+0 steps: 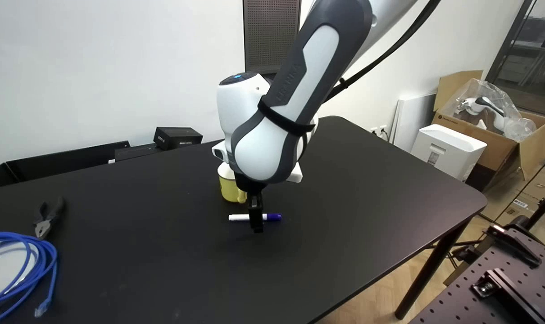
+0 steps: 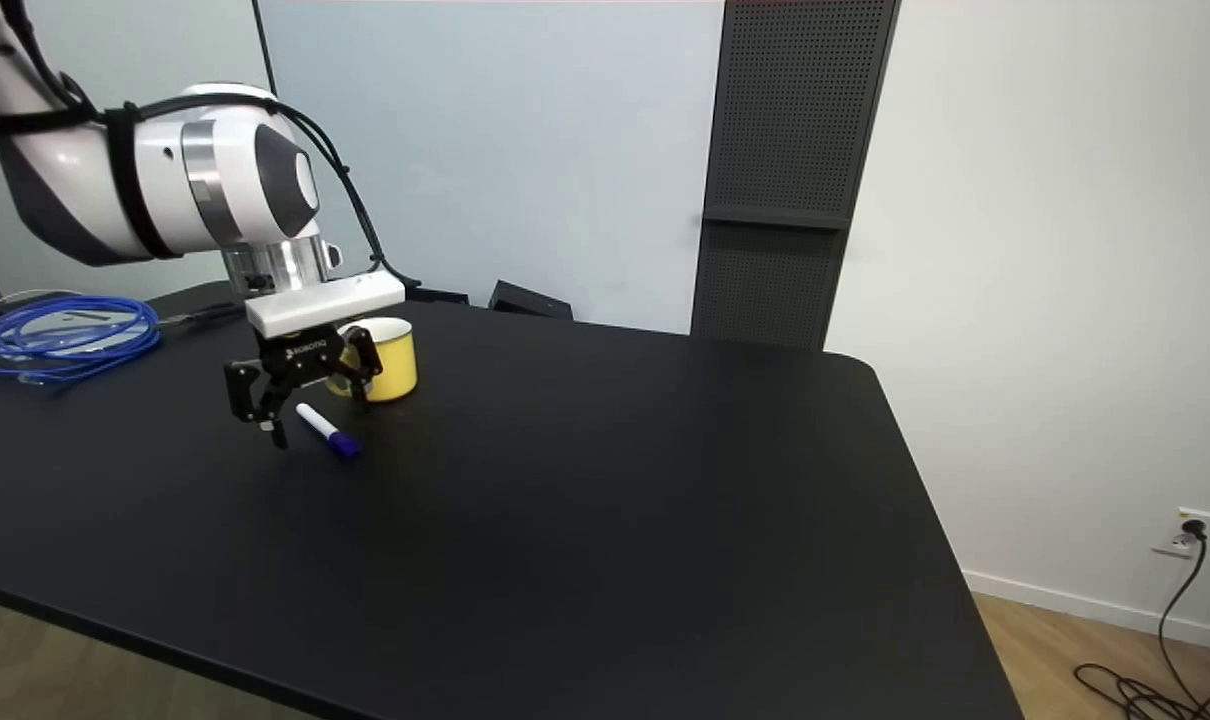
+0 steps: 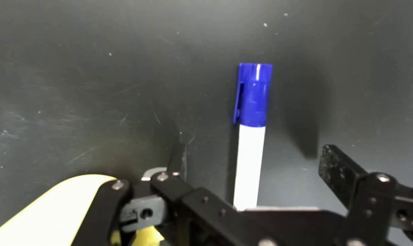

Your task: Put the marker in the mug

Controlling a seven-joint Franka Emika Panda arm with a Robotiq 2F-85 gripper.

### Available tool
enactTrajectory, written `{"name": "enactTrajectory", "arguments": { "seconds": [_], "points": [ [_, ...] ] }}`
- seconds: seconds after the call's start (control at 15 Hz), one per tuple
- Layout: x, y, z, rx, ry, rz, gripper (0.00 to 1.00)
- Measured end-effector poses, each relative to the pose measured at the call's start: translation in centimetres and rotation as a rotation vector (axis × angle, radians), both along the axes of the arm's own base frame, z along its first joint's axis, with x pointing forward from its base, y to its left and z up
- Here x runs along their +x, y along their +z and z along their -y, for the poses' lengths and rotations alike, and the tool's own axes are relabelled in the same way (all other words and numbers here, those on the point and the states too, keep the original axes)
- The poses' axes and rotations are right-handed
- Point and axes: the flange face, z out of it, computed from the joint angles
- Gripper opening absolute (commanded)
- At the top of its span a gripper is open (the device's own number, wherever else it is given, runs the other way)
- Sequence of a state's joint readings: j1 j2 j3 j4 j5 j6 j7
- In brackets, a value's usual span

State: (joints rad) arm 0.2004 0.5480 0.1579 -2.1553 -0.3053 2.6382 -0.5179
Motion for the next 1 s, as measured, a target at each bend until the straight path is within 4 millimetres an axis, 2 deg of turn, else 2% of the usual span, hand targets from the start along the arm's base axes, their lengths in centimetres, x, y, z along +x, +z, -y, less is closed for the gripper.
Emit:
{"name": "enactTrajectory", "arguments": {
  "seconds": [0.2,0.67,0.8,0.87,1.0],
  "points": [
    [0.8,-0.5,-0.3,-0.001,0.009,0.005,0.54],
    [2.3,0.4,-0.3,0.0,0.013,0.033,0.05],
    [2.4,0.5,-0.2,0.0,0.012,0.035,0.01],
    [2.5,0.6,-0.1,0.0,0.011,0.037,0.04],
    [2.6,0.6,0.2,-0.007,0.006,0.025,0.05]
  ]
}}
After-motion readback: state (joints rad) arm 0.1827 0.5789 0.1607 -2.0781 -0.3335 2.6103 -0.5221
